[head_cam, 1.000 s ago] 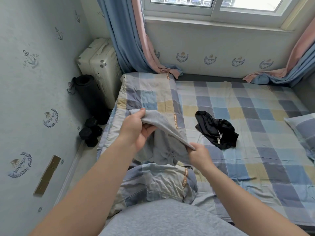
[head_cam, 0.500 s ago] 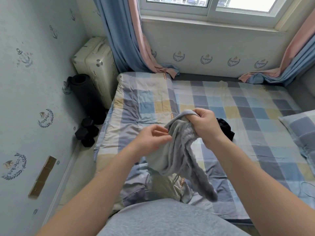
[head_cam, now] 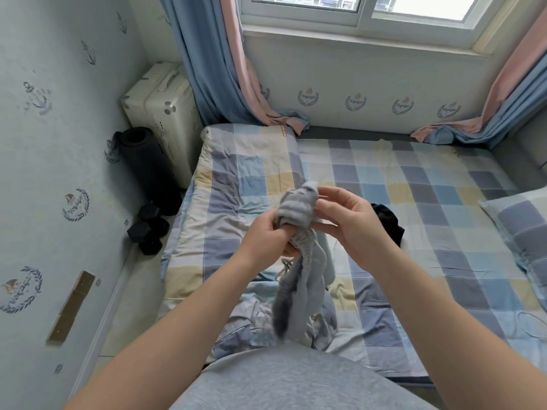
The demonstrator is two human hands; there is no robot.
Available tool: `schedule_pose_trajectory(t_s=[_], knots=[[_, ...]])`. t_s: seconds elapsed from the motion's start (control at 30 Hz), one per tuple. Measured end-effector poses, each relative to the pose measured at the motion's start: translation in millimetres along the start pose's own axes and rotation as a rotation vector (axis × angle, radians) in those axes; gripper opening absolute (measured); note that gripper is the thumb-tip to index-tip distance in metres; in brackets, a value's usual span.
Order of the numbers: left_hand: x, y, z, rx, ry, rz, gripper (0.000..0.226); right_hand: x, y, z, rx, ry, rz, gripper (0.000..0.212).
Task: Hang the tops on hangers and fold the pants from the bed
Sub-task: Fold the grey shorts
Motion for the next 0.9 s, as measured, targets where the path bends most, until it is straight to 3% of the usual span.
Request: schedule_pose_trajectory(t_s=[0.13, 0.27, 0.33, 0.47, 0.63, 0.67, 0.77, 0.83, 0.9], knots=[[-2, 3, 10, 0.186, 0.188, 0.132, 0.010, 8, 28, 11, 0.404, 0.044, 0.047, 0.023], [-1, 9, 13, 0.287, 0.229, 0.210, 0.010, 14, 70, 7, 0.634, -0.102, -0.154, 0.052], [1, 14, 13, 0.368, 0.222, 0.234, 0.010, 14, 86, 1, 0.688, -0.105, -0.200, 0.058], [4, 23, 12, 0.529, 0.196, 0.248, 0.008, 9, 102, -14, 0.672, 0.005, -0.182, 0.051], [6, 21, 19, 0.609, 0.196, 0.264, 0.010, 3, 104, -14, 0.723, 0.138, -0.091, 0.003], [6, 18, 22, 0.612, 0.210, 0.275, 0.011, 2, 102, -10, 0.721, 0.151, -0.054, 0.013], [7, 4, 35, 0.503, 0.271, 0.355, 0.013, -3, 86, 7, 0.687, 0.173, 0.045, 0.030], [9, -11, 43, 0.268, 0.332, 0.415, 0.016, -8, 67, 14, 0.675, 0.172, 0.103, 0.025], [11, -24, 47, -0.080, 0.401, 0.404, 0.033, -13, 50, 17, 0.679, 0.134, 0.136, 0.024]])
Point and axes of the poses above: each hand's wrist, its own x-axis away from the middle knuckle, its own z-axis out of the back of the hand, y = z × x, the point moved 1 cm from there along -x, towards the middle knuckle, and after that the axes turned 7 degrees about -x, right-handed, at the moved point
